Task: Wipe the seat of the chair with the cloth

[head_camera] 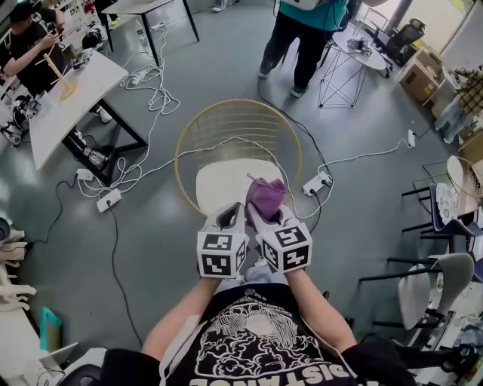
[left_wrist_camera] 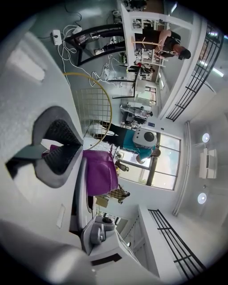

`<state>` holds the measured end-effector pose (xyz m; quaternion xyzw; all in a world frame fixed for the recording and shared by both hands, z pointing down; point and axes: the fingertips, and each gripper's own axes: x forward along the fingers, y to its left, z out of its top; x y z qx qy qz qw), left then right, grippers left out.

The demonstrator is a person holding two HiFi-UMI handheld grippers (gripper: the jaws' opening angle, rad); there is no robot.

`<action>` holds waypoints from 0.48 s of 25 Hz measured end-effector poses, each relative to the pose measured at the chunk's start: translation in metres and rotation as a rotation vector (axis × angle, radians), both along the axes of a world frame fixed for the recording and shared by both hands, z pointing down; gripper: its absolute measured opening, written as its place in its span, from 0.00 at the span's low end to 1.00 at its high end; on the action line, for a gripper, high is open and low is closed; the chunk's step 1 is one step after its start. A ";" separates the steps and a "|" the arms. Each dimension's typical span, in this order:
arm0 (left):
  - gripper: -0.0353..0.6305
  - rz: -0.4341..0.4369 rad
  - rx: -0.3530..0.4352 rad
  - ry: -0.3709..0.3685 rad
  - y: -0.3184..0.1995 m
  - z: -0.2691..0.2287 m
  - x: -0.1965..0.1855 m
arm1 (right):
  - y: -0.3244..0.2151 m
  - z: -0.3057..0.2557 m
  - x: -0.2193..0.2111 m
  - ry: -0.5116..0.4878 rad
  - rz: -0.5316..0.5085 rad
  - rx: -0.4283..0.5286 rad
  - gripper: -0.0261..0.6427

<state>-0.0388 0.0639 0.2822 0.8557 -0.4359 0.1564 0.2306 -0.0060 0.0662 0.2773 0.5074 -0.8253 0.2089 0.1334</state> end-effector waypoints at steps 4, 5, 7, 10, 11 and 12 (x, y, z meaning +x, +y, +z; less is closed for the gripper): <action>0.05 0.008 -0.001 0.000 -0.001 0.000 0.004 | -0.001 -0.001 0.005 0.000 0.009 0.003 0.12; 0.05 0.010 0.000 0.000 -0.001 -0.001 0.006 | -0.001 -0.001 0.006 0.000 0.012 0.003 0.12; 0.05 0.015 0.001 -0.001 -0.001 -0.002 0.008 | -0.001 -0.002 0.009 -0.001 0.017 0.003 0.12; 0.05 0.021 -0.002 -0.002 0.001 0.000 0.011 | -0.001 -0.001 0.012 -0.004 0.022 0.003 0.12; 0.05 0.023 -0.003 -0.001 0.001 0.001 0.011 | -0.001 0.000 0.012 -0.005 0.023 0.003 0.12; 0.05 0.024 -0.005 -0.001 0.002 0.002 0.012 | 0.000 0.000 0.013 -0.005 0.024 0.002 0.12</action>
